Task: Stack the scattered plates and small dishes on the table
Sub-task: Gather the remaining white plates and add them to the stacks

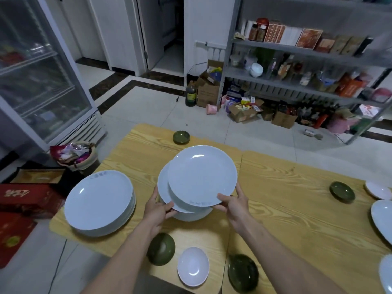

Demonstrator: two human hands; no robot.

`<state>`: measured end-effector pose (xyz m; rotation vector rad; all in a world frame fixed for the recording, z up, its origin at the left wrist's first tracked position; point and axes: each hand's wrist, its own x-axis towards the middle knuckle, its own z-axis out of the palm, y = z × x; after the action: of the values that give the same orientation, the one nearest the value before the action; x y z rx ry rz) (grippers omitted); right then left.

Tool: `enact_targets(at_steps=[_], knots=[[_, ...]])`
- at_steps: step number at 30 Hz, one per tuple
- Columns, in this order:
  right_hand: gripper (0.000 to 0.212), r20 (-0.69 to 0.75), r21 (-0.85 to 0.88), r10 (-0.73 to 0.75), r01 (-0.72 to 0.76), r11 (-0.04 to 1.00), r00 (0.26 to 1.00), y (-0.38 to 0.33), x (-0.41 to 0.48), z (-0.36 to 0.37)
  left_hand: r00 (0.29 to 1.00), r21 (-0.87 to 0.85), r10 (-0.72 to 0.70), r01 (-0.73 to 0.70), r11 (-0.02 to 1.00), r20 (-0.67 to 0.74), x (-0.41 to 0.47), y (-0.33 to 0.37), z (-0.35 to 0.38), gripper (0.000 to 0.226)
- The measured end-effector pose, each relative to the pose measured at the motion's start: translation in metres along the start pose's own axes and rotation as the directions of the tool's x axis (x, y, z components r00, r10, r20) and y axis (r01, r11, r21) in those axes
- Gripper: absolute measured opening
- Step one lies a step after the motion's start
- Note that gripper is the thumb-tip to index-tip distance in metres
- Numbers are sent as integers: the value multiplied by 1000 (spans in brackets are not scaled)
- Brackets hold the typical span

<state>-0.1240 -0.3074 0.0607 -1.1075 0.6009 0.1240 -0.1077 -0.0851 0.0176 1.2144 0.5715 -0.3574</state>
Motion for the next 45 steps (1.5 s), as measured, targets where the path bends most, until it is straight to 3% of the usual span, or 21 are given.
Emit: enact_targets(at_steps=[15,23,32,37,39,41,43,45], knots=[[82,-31,-93,40,-42,995,999,16,21,14,995,87,18,-27,996,103,5,4,-11,86],[89,-85,-348,14,-43,936,996,15,28,15,996,96,-4,-5,995,94,9,2,-14,87],[88,-110,-446,18,-66,893,994,21,37,11,997,96,14,-21,995,74,4,4,-11,84],[74,-74,-533,14,-51,844,997,20,36,9,995,269,63,-80,960,73,2,9,-17,81],[60,-48,-673,-69,19,740,996,15,31,6,992,414,120,-119,902,24,1,16,-17,69],[55,15,-823,-180,114,557,984,8,26,3,972,599,233,-162,784,-43,0,25,-15,52],[54,128,-929,-224,196,315,966,-2,21,3,930,797,368,-207,568,-21,-1,33,-11,48],[58,277,-958,-182,285,24,944,-12,17,4,905,938,412,-231,258,109,-3,37,-4,51]])
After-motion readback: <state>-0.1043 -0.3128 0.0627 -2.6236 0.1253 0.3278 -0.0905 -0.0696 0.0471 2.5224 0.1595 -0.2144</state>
